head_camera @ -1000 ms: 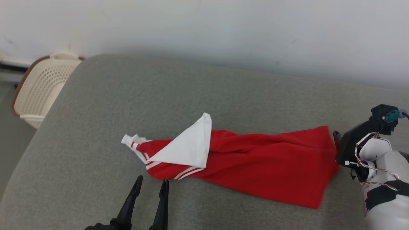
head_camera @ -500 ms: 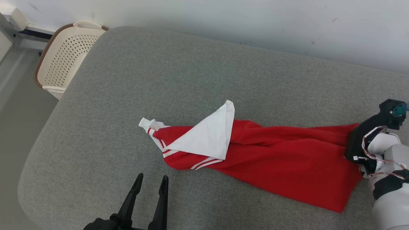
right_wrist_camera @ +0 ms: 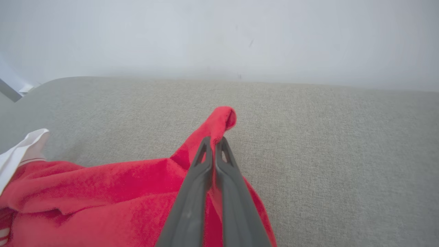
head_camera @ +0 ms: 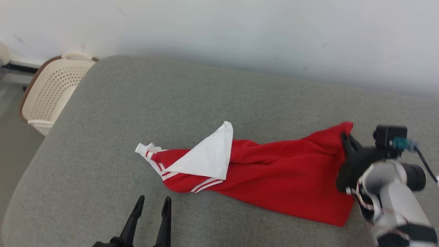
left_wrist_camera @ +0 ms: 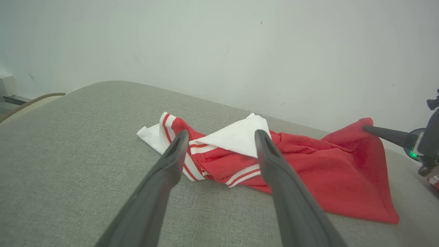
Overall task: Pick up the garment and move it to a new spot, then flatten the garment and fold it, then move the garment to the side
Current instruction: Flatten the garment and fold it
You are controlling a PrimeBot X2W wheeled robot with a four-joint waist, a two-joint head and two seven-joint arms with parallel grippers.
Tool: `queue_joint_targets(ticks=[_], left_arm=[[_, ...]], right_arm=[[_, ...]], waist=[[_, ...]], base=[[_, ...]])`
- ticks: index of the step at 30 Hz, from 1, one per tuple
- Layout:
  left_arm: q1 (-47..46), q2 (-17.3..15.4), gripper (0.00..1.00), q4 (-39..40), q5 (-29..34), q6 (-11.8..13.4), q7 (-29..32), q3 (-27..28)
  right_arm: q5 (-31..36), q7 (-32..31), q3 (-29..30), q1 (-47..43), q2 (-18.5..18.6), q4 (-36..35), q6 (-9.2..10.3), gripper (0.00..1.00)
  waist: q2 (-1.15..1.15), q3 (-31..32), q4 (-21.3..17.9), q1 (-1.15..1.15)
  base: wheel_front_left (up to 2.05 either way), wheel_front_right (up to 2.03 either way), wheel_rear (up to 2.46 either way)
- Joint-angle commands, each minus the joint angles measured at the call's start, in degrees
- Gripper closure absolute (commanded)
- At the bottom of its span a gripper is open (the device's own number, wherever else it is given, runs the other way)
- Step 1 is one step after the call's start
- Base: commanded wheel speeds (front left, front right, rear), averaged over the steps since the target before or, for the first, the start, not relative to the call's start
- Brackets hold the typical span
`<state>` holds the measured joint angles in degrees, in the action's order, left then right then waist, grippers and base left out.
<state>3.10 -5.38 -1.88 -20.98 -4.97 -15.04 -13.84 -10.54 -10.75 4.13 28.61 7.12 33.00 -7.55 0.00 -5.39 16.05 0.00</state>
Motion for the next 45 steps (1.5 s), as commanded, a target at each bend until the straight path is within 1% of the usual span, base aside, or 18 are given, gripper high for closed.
queue_joint_targets(ticks=[1,2,3,6,10,14,16,19,22,23,24,25,28,31,35,39,43,45], left_arm=[[0.7,-0.2,0.00,0.1,-0.3,0.2,-0.2,0.2],[1.0,-0.2,0.00,0.2,-0.4,0.4,-0.2,0.4],[1.4,-0.3,0.00,0.3,-0.4,0.5,-0.2,0.7],[2.2,-0.3,0.00,0.5,-0.9,0.9,-0.2,1.6],[2.9,-0.5,0.00,0.6,-1.2,1.0,-0.2,2.6],[2.3,-0.7,0.00,0.1,-1.0,0.6,-0.2,3.0],[1.7,-0.7,0.00,-0.2,-0.9,0.6,-0.2,2.9],[1.4,-0.6,0.00,-0.7,-0.9,0.3,-0.2,3.1],[1.1,-0.6,0.00,-1.3,-0.9,0.0,-0.2,3.0],[1.0,-0.6,0.00,-1.5,-0.9,0.1,-0.2,3.0],[1.0,-0.6,0.00,-1.7,-0.9,0.0,-0.2,3.0],[0.9,-0.6,0.00,-1.9,-0.9,0.0,-0.2,3.0],[0.7,-0.8,0.00,-2.2,-1.0,-0.3,-0.2,3.0],[0.8,-0.8,0.00,-2.4,-1.1,-0.4,-0.2,3.2],[1.1,-0.6,0.00,-2.2,-1.1,-0.4,-0.2,3.5],[1.0,-0.3,0.00,-2.2,-1.0,-0.5,-0.2,3.2],[0.6,-0.2,0.00,-2.4,-0.9,-0.5,-0.2,2.9],[0.6,-0.1,0.00,-2.6,-0.9,-0.5,-0.2,2.7]], right_arm=[[-0.5,-0.3,-0.9,-2.1,0.8,-1.5,0.11,1.00],[-2.0,-1.2,-2.0,-5.4,1.4,-5.4,0.11,1.00],[-2.2,-2.2,-3.1,-9.1,2.9,-9.6,0.11,1.00],[-2.6,-5.5,-5.2,-19.5,5.1,-21.2,0.11,1.00],[-2.2,-10.1,-5.3,-30.1,5.2,-30.1,0.11,1.00],[-0.8,-12.4,-7.7,-34.3,6.0,-32.6,0.12,1.00],[1.1,-13.0,-9.1,-35.2,7.6,-31.9,0.12,1.00],[3.1,-13.8,-10.6,-35.8,8.3,-29.9,0.12,1.00],[3.8,-13.1,-10.7,-35.8,8.0,-27.1,0.12,1.00],[3.7,-13.0,-10.8,-35.9,7.5,-26.1,0.12,0.84],[3.8,-13.0,-10.9,-36.0,7.2,-25.1,0.12,0.60],[3.7,-12.8,-10.7,-36.1,6.9,-24.2,0.12,0.00],[2.1,-14.0,-11.0,-36.9,6.1,-22.2,0.12,0.00],[-0.5,-15.9,-9.8,-38.0,5.8,-22.3,0.12,0.00],[-4.3,-16.0,-5.6,-37.4,3.8,-26.4,0.11,0.00],[-6.4,-17.0,-2.8,-34.3,1.7,-30.6,0.12,0.00],[-4.9,-18.7,-1.7,-31.4,1.5,-30.6,0.12,0.00],[-4.0,-19.5,-1.2,-28.6,0.7,-28.8,0.11,0.00]], waist=[[0.00,2.8,-2.8,0.00],[0.00,3.3,-3.5,0.00],[0.00,3.7,-4.2,0.00],[0.00,4.7,-6.5,0.00],[0.00,5.6,-9.5,0.00],[0.00,6.1,-11.3,0.00],[0.00,6.2,-11.7,0.00],[0.00,6.6,-12.0,0.00],[0.00,7.0,-12.1,0.00],[0.00,7.1,-12.1,0.00],[0.00,7.3,-12.1,0.00],[0.00,7.4,-12.0,0.00],[0.00,7.8,-11.7,0.00],[0.00,8.1,-11.5,0.00],[0.00,8.5,-11.5,0.00],[0.00,8.6,-11.4,0.00],[0.00,8.3,-10.9,0.00],[0.00,7.9,-10.6,0.00]], base=[[0.00,0.00,0.00],[0.00,0.00,0.00],[0.00,0.00,0.00],[0.00,0.00,0.00],[0.00,0.00,0.00],[0.00,0.00,0.00],[0.00,0.00,0.00],[0.00,0.00,0.00],[0.00,0.00,0.00],[0.00,0.00,0.00],[0.00,0.00,0.00],[0.00,0.00,0.00],[0.00,0.00,0.00],[0.00,0.00,0.00],[0.00,0.00,0.00],[0.00,0.00,0.00],[0.00,0.00,0.00],[0.00,0.00,0.00]])
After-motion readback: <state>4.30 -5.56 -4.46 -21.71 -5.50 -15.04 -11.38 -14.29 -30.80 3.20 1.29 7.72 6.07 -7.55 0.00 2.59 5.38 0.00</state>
